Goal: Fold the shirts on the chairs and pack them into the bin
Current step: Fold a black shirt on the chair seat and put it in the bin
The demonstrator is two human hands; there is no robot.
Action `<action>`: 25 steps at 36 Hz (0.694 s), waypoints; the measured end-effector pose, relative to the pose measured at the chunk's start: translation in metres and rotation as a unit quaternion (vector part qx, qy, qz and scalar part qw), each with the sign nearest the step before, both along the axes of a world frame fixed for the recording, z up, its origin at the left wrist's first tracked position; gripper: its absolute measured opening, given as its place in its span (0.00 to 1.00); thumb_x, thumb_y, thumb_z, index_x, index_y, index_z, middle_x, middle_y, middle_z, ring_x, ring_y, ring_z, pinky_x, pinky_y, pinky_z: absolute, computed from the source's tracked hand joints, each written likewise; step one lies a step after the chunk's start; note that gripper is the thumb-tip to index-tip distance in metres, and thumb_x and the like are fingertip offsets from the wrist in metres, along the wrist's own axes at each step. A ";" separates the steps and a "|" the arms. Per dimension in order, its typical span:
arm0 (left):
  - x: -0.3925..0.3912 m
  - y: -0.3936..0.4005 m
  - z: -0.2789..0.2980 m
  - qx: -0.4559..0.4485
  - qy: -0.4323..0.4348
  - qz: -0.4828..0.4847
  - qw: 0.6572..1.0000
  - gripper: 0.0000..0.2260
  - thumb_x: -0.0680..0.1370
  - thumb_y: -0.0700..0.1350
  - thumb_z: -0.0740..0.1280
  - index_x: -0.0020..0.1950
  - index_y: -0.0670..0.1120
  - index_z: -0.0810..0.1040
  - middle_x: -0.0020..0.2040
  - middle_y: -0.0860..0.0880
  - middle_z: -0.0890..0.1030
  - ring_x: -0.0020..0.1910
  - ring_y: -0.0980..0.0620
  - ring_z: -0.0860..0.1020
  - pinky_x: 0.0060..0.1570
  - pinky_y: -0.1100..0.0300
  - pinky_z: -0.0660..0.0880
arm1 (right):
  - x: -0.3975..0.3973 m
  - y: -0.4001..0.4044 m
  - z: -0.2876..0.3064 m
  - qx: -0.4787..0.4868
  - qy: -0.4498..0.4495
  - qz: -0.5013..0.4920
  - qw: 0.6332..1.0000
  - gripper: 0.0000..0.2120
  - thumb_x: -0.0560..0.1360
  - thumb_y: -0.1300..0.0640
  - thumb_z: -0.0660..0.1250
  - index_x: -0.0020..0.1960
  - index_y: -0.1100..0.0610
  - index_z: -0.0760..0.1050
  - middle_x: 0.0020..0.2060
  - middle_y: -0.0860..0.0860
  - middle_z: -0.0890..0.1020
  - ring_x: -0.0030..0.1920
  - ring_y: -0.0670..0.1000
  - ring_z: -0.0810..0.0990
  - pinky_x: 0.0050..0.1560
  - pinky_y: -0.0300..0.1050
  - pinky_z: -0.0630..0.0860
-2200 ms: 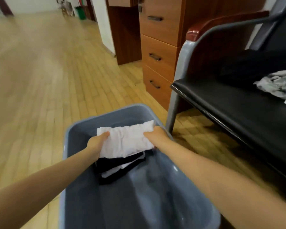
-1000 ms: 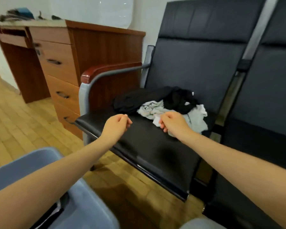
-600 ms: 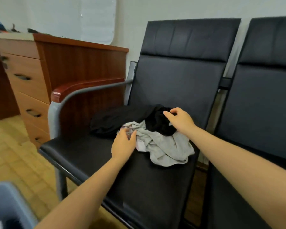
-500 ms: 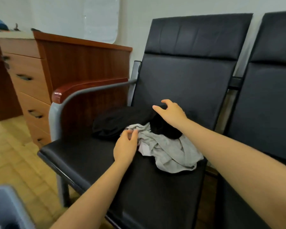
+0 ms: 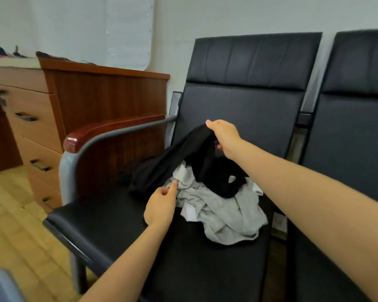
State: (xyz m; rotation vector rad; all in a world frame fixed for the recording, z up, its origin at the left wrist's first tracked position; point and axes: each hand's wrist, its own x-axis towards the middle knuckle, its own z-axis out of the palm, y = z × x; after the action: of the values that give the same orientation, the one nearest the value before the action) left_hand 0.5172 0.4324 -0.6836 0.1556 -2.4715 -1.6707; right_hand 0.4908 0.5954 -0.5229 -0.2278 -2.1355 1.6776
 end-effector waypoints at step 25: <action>0.231 0.130 0.313 0.213 0.140 -0.320 0.913 0.23 0.78 0.67 0.53 0.55 0.54 0.79 0.51 0.50 0.83 0.51 0.49 0.80 0.54 0.52 0.77 | 0.278 0.084 0.248 -0.314 0.276 0.123 0.900 0.05 0.81 0.60 0.62 0.49 0.61 0.74 0.46 0.56 0.79 0.43 0.51 0.80 0.35 0.39 0.79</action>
State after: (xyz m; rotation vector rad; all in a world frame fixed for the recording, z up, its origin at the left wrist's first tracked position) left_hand 0.7484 0.5622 -0.3703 -0.8761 -2.0142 -2.2551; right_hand 0.7690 0.6789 -0.2753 0.3238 -1.2062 2.2074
